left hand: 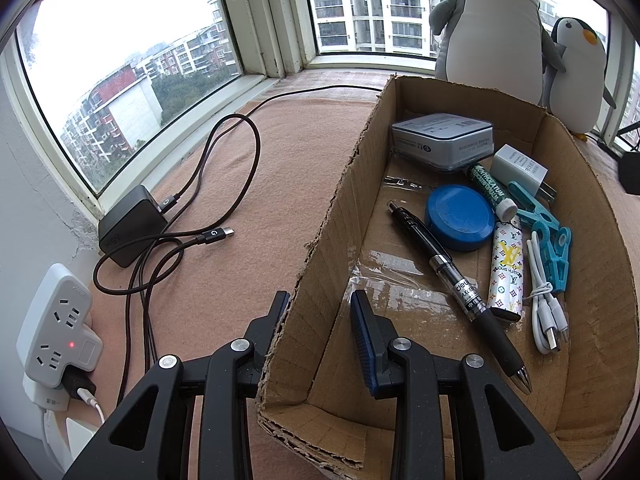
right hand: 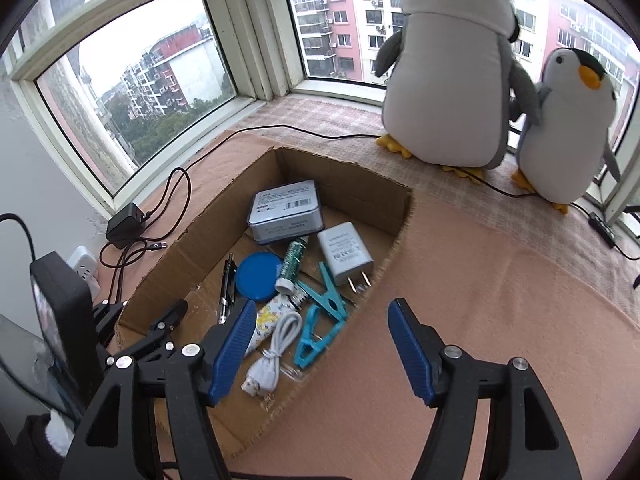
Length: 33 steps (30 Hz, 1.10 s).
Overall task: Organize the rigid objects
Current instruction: 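Move the right gripper to the blue phone stand and grasp it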
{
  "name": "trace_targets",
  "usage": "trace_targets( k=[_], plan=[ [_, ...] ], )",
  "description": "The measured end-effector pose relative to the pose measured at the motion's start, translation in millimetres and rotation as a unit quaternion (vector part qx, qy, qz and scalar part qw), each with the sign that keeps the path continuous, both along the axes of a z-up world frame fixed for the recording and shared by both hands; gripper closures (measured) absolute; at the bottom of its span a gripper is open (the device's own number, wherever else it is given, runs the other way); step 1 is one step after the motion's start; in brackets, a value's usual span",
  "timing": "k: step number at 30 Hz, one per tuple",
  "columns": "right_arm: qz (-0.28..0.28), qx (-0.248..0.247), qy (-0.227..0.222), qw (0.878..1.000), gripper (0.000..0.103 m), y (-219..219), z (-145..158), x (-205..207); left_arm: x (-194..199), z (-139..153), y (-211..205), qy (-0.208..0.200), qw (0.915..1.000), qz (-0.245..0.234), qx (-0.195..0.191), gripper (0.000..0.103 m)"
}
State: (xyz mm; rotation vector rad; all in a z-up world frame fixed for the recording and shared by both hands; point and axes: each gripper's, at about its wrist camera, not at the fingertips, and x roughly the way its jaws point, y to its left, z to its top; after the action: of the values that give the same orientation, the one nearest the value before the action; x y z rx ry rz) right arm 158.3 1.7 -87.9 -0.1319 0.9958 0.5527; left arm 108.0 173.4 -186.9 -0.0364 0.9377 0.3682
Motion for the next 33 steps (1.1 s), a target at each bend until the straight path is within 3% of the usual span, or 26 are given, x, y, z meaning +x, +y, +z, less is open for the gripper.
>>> trace_targets(
  k=[11, 22, 27, 33],
  plan=[
    [-0.055, -0.015, 0.016, 0.998, 0.033, -102.3, 5.9, -28.8, 0.1, 0.0, -0.2, 0.000, 1.0000, 0.000, 0.000, 0.070],
    [-0.131, -0.034, 0.067, 0.989, 0.033, -193.6, -15.6, -59.3, 0.3, -0.2, 0.7, 0.001, 1.0000, 0.000, 0.001, 0.070],
    [-0.173, -0.015, 0.111, 0.978, 0.033, -216.8, -32.3, -68.4, 0.3, -0.2, 0.9, 0.000, 1.0000, 0.000, 0.001, 0.070],
    [-0.191, -0.024, 0.128, 0.973, 0.033, -218.2, -47.3, -74.5, -0.3, -0.3, 1.7, 0.000, 1.0000, 0.000, 0.001, 0.070]
  ],
)
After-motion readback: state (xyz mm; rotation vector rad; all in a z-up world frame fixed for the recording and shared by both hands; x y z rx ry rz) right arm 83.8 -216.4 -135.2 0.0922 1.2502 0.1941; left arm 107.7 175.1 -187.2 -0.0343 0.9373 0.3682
